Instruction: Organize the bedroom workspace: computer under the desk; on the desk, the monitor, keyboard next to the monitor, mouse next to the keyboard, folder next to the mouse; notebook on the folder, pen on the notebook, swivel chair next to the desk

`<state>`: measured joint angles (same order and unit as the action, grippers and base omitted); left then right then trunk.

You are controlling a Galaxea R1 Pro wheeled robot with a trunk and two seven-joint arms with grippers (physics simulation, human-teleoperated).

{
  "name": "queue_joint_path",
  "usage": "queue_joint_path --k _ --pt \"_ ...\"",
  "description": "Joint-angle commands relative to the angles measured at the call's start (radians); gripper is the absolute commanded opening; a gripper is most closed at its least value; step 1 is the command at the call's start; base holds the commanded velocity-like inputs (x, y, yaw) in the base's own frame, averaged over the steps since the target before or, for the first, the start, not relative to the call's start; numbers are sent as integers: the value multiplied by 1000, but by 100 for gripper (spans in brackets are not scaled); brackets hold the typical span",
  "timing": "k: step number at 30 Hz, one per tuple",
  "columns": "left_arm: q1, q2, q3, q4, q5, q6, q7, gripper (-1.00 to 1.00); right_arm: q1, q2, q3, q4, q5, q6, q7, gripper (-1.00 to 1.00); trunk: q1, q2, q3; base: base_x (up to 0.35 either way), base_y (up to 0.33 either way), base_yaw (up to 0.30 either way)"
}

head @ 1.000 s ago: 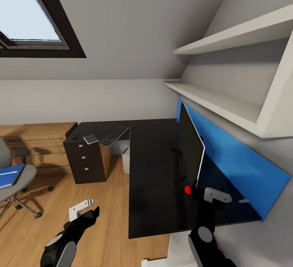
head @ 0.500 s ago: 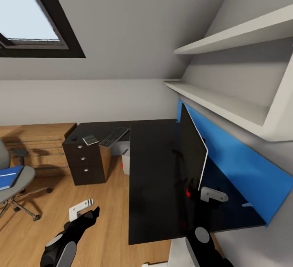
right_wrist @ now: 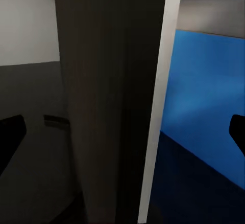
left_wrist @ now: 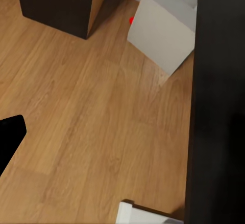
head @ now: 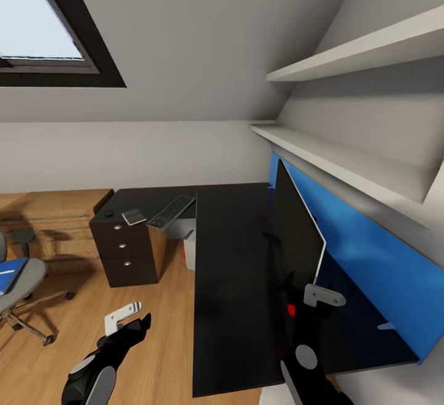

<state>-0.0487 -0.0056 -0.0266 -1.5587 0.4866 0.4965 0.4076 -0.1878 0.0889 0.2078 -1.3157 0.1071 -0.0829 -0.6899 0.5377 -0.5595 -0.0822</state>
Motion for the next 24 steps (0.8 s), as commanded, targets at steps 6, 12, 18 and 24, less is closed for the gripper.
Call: queue_joint_path --k 6,12,18,24 --pt "-1 0 -1 -1 10 2 11 100 -1 0 0 1 5 0 -5 100 1 -2 -2 49 -9 0" --pt "-1 0 -1 -1 10 1 12 100 -1 0 -1 1 5 0 -4 100 1 -2 -2 151 -131 0" --pt "-1 0 -1 -1 10 2 11 100 -1 0 -1 1 5 0 -4 100 1 -2 -2 61 -56 0" --pt "-1 0 -1 -1 10 1 12 100 -1 0 -1 5 5 0 -4 100 1 -2 -2 9 -138 0"
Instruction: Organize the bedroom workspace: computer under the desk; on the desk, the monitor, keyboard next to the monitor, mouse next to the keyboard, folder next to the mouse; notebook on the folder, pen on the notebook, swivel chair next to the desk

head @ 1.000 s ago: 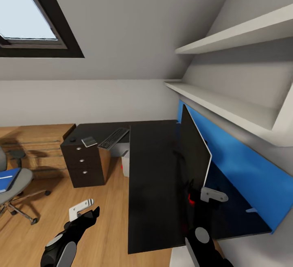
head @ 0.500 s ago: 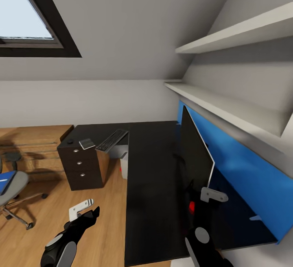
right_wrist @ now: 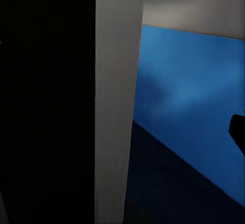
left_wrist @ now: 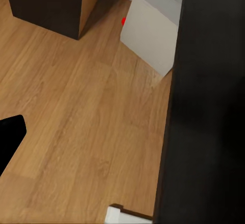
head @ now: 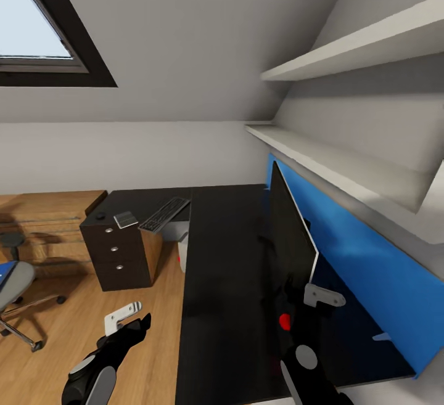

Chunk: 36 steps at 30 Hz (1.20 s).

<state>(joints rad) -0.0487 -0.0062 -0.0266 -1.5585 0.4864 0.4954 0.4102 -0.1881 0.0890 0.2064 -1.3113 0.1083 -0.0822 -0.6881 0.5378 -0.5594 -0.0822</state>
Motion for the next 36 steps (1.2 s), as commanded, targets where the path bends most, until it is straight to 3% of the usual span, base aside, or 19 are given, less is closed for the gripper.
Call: queue_joint_path --k 1,36 --pt "-1 1 0 -2 11 3 8 100 -1 0 1 1 4 -1 -5 100 0 -2 -2 0 -41 0" --pt "-1 2 1 -2 11 3 9 100 -1 0 2 1 3 -1 -2 100 0 -2 -2 -29 -72 0"
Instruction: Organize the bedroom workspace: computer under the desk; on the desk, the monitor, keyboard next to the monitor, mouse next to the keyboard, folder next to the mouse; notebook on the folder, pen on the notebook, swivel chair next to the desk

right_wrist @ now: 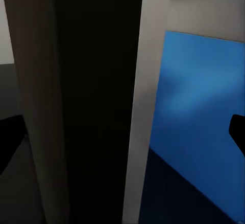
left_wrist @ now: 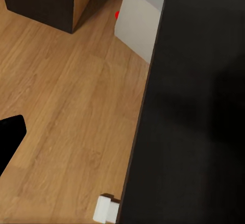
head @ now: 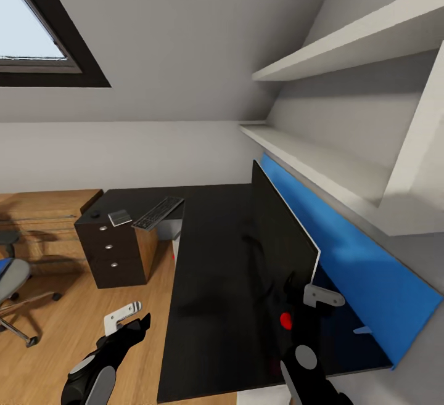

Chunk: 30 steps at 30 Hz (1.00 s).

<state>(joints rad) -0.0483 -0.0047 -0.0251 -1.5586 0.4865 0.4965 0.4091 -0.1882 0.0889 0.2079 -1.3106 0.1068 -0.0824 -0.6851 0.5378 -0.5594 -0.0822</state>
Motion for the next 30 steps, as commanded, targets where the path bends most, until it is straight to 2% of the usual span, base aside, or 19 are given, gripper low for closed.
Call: queue_joint_path --k 1,10,26,30 --pt "-1 0 -1 -1 11 2 10 100 -1 0 1 1 4 0 -5 100 0 -2 -2 -2 -4 0" --pt "-1 0 -1 -1 11 2 10 100 -1 0 1 1 4 0 -5 100 0 -2 -2 -74 0 0" --pt "-2 2 1 -2 12 3 8 100 0 0 1 1 4 0 -10 100 0 -2 -2 -329 0 0" --pt "4 3 3 21 14 7 7 100 1 -1 1 1 1 3 -10 100 0 -2 -2 -334 0 0"
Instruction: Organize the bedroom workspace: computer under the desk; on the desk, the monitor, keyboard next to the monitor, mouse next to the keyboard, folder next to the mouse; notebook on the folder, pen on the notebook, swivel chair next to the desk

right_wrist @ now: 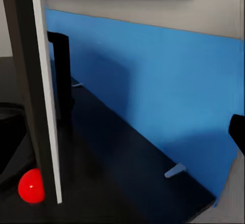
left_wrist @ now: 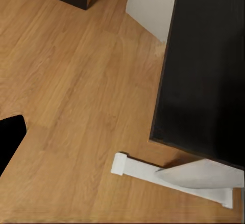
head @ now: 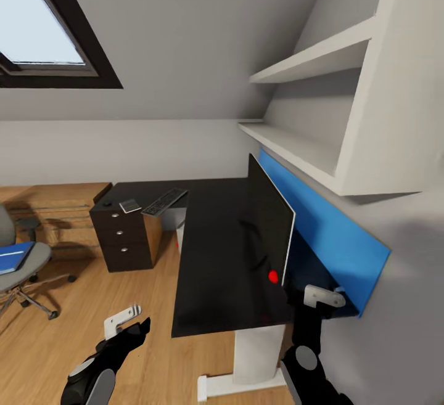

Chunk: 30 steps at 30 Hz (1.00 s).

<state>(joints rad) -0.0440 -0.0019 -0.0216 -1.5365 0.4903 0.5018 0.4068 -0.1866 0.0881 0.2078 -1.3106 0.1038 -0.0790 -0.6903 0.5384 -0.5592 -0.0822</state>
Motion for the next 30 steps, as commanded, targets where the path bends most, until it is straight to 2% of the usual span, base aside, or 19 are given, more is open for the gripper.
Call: queue_joint_path --k 1,2,8,12,14,15,16,17,18,19,21,25,26,30 --pt "12 4 0 32 11 4 7 100 7 0 1 1 3 0 -5 100 0 -2 -2 -335 0 0" --pt "35 18 0 114 10 -2 3 100 41 0 1 -3 2 0 -5 100 0 -2 -2 -335 0 0" --pt "60 25 -1 214 8 -9 0 100 106 2 3 -12 1 -2 -3 100 0 -2 -2 -335 0 0" --pt "76 27 -1 296 5 -19 2 100 140 1 3 26 -2 -3 0 100 0 -2 -2 -335 0 0" --pt "79 26 -3 356 -3 -49 2 100 151 0 2 60 -2 -4 0 100 0 -2 -2 -335 0 0" --pt "80 26 -5 400 -14 -86 2 100 156 -1 2 85 -1 -5 1 100 0 -2 -2 -335 0 0" --pt "81 25 -12 439 -31 -135 1 100 160 -6 1 116 -1 -6 2 100 0 -2 -2 -334 0 0" --pt "82 23 -60 507 -89 -268 1 100 164 -30 2 231 -2 -23 11 100 0 -2 -2 -185 0 0" --pt "82 23 -70 520 -98 -292 0 100 164 -34 1 260 -3 -34 16 100 0 -2 -2 -148 0 0" --pt "82 22 -88 549 -112 -340 1 100 165 -41 0 331 -3 -70 38 100 0 -2 -2 -95 0 0" --pt "82 21 -110 579 -125 -397 2 100 165 -47 -2 426 -3 -131 83 100 0 -2 -2 -62 0 0" --pt "82 20 -130 620 -132 -449 3 100 163 -57 -6 552 -4 -203 174 100 -8 12 4 -26 0 0" --pt "82 19 -137 679 -135 -466 3 100 160 -67 -18 658 -25 -228 248 100 -12 19 7 -7 0 0" --pt "82 8 -142 739 -137 -474 2 100 156 -71 -28 755 -65 -257 314 100 -27 47 20 -4 0 0"
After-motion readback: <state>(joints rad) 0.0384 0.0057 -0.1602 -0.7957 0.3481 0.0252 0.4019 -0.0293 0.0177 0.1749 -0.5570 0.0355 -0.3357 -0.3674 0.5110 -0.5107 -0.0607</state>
